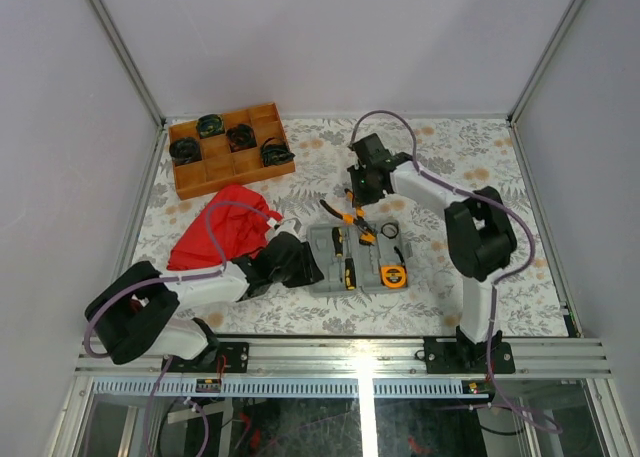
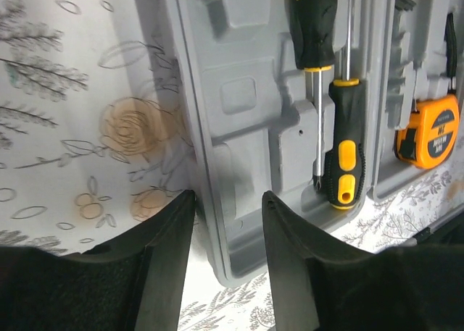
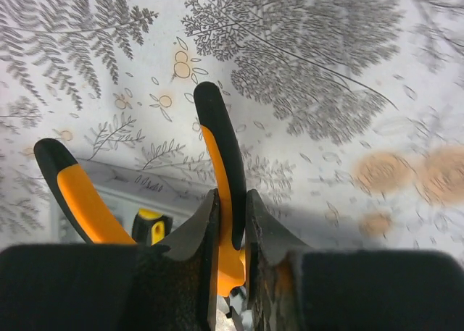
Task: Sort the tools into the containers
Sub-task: Adjust the storage box at the center of the board, then place the pliers in the storage box.
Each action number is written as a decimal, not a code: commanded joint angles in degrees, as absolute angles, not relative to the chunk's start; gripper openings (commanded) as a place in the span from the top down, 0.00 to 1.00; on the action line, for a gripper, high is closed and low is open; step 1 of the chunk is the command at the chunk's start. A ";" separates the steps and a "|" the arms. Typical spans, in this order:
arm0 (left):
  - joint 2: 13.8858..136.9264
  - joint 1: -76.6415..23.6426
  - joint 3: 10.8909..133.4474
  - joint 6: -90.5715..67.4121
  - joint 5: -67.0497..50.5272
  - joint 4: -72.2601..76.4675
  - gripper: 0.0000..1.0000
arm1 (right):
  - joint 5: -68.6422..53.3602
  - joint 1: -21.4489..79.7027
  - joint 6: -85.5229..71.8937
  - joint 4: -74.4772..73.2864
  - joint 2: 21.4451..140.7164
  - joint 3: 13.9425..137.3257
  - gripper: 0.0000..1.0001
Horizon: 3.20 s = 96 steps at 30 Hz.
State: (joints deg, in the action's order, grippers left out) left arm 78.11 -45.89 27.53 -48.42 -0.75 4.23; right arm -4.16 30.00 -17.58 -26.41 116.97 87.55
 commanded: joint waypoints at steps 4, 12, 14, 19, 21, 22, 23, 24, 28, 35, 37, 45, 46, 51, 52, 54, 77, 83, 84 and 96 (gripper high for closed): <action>79.94 -49.99 28.15 -52.60 -1.82 8.65 0.57 | 3.08 30.15 -29.46 -20.60 100.77 77.72 1.00; 76.50 -53.88 27.47 -55.73 0.95 8.36 0.51 | 10.84 34.44 -42.15 -14.82 87.54 62.43 1.00; 72.99 -53.90 25.88 -57.10 3.88 6.24 0.49 | 13.80 36.96 -44.65 -14.30 84.90 59.61 1.00; 61.37 -53.89 22.23 -59.21 11.62 -0.98 0.45 | 20.03 42.98 -50.02 -13.57 80.31 54.26 1.00; 57.81 -53.93 21.30 -59.60 13.88 -3.50 0.44 | 22.53 45.53 -51.85 -13.46 79.80 53.28 1.00; 56.30 -53.83 20.93 -59.67 14.61 -4.44 0.44 | 23.39 46.96 -52.66 -13.23 79.91 52.97 1.00; 55.25 -53.79 20.66 -59.63 15.33 -5.27 0.44 | 24.25 48.25 -53.58 -12.82 80.43 52.88 1.00; 54.41 -53.73 20.65 -59.55 16.16 -6.25 0.44 | 25.10 49.53 -54.25 -12.83 81.22 53.09 1.00; 53.08 -53.55 21.39 -58.86 17.28 -9.41 0.45 | 28.89 53.43 -56.73 -13.44 84.62 54.28 1.00; 52.39 -53.29 22.06 -58.05 17.82 -10.94 0.47 | 33.63 56.31 -58.18 -15.37 90.10 57.67 1.00; 53.27 -52.76 22.57 -57.38 17.81 -11.03 0.48 | 34.63 56.64 -58.05 -16.04 91.10 58.51 1.00; 65.22 -44.59 28.91 -52.24 13.34 -8.81 0.50 | 31.49 57.13 -56.38 -12.32 89.31 56.53 1.00; 67.30 -44.37 30.38 -51.30 13.20 -8.20 0.51 | 31.14 57.13 -56.13 -12.19 88.91 56.41 1.00; 74.36 -44.01 35.94 -48.65 12.30 -7.01 0.51 | 27.81 57.23 -52.94 -8.95 86.54 55.33 1.00; 75.69 -43.98 37.00 -48.20 12.11 -6.95 0.51 | 26.19 57.27 -51.85 -7.73 86.23 55.07 1.00; 78.12 -43.95 39.15 -47.41 11.42 -6.82 0.51 | 23.35 57.46 -49.61 -5.69 86.09 54.92 1.00; 70.20 -43.33 31.72 -48.77 12.12 -9.35 0.54 | 28.66 58.10 -51.75 -16.44 94.31 61.66 1.00; 67.44 -43.33 30.59 -48.61 12.16 -10.38 0.54 | 29.62 58.01 -52.95 -19.08 99.37 64.82 1.00; 67.43 -43.29 30.54 -48.56 12.20 -10.37 0.54 | 29.51 58.02 -52.83 -19.17 99.86 65.13 1.00; 69.00 -43.37 30.97 -48.52 10.69 -9.08 0.55 | 23.88 58.05 -49.29 -19.22 102.72 66.71 0.72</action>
State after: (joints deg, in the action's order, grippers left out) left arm 68.55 -43.68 31.00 -48.16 10.83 -10.35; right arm 25.32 57.60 -50.09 -19.03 103.35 63.83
